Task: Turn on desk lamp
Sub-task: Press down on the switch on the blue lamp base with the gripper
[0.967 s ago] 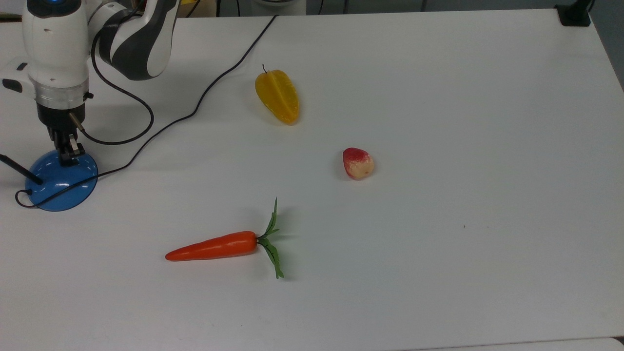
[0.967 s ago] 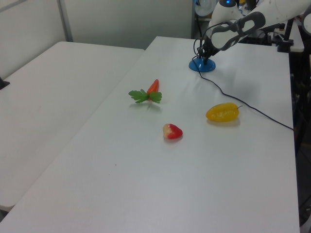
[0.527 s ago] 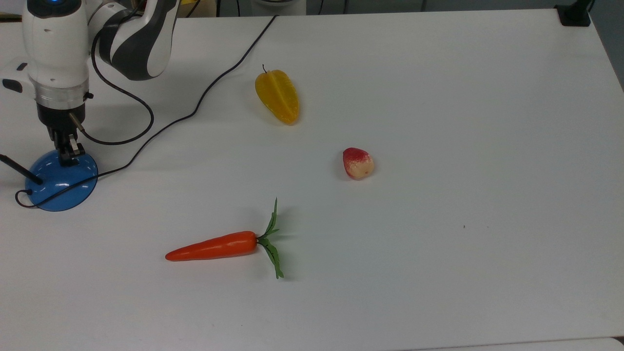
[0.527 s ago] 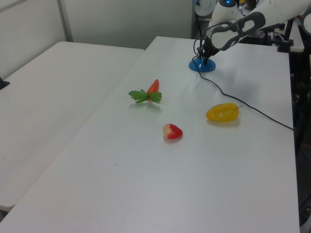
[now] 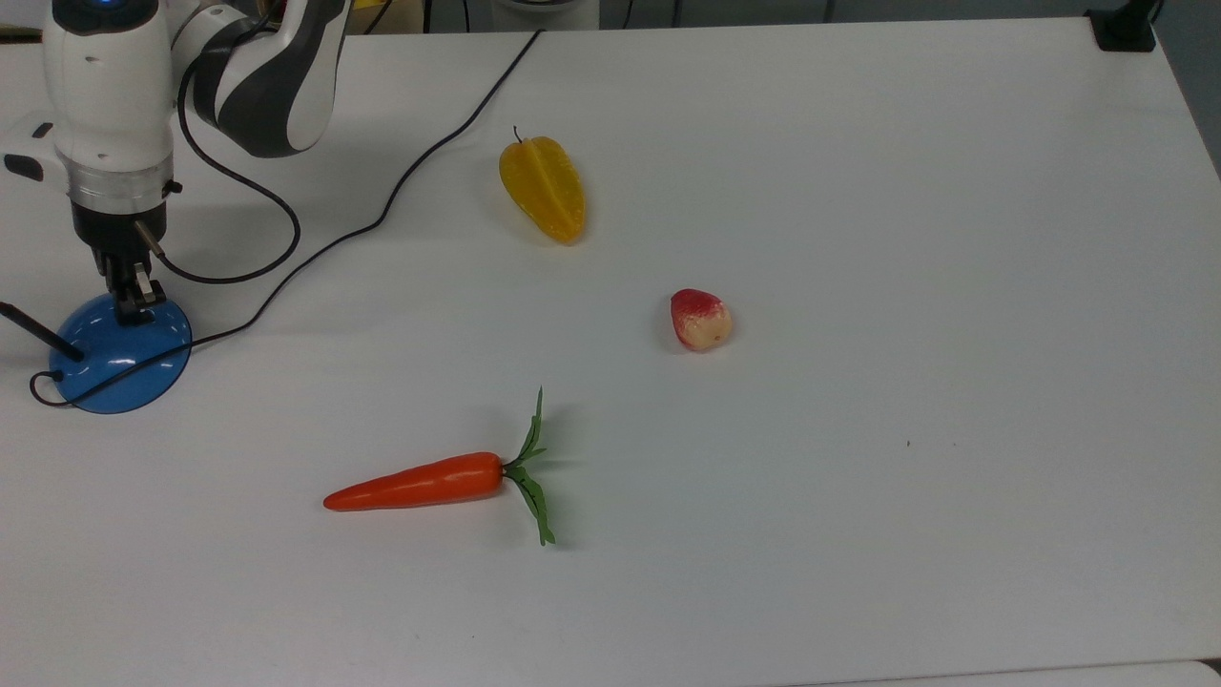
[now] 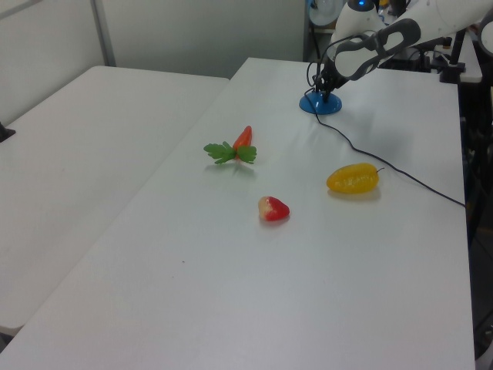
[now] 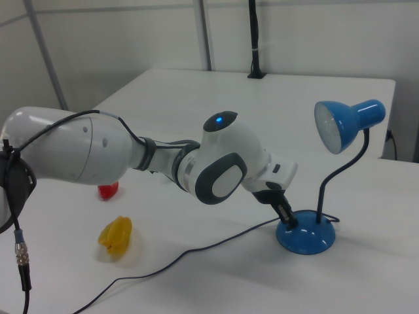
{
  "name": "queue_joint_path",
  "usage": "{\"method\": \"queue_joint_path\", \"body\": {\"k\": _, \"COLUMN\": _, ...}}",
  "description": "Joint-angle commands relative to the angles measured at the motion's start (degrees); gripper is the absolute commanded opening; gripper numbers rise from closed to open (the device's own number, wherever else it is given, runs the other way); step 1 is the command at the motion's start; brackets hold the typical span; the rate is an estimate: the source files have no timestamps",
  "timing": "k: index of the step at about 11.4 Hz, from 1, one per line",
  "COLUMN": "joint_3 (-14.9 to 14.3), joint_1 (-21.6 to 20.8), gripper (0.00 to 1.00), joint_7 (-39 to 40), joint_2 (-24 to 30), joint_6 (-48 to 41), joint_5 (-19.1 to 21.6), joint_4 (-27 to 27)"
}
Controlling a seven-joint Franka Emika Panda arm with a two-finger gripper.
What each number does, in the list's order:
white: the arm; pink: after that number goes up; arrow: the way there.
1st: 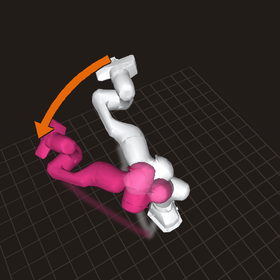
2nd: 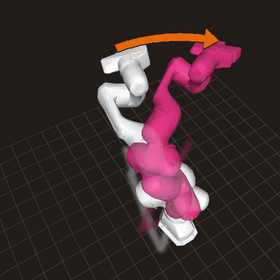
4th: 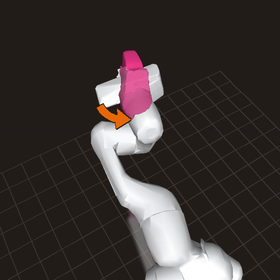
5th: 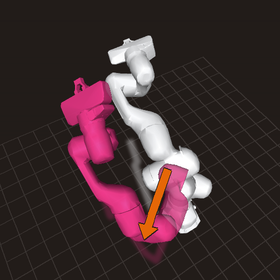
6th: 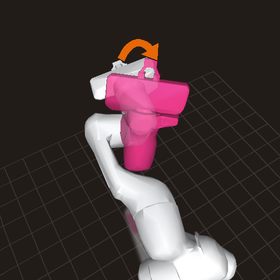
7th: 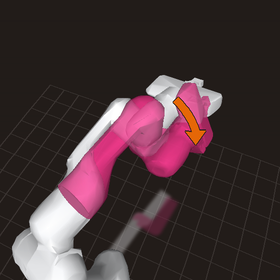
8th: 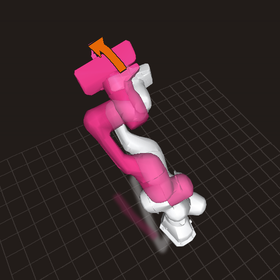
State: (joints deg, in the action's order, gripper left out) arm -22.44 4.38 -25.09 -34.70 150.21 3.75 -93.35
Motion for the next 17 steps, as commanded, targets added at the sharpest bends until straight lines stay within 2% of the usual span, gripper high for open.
{"method": "queue_joint_path", "body": {"k": 1, "joint_3": -0.3, "joint_1": 0.1, "gripper": 0.00, "joint_7": 0.5, "joint_2": -1.2, "joint_6": 0.9, "joint_5": 1.5, "joint_4": 0.0}}
{"method": "queue_joint_path", "body": {"k": 17, "joint_3": -0.3, "joint_1": 0.5, "gripper": 0.00, "joint_7": 0.6, "joint_2": -1.3, "joint_6": 3.4, "joint_5": 2.5, "joint_4": 0.0}}
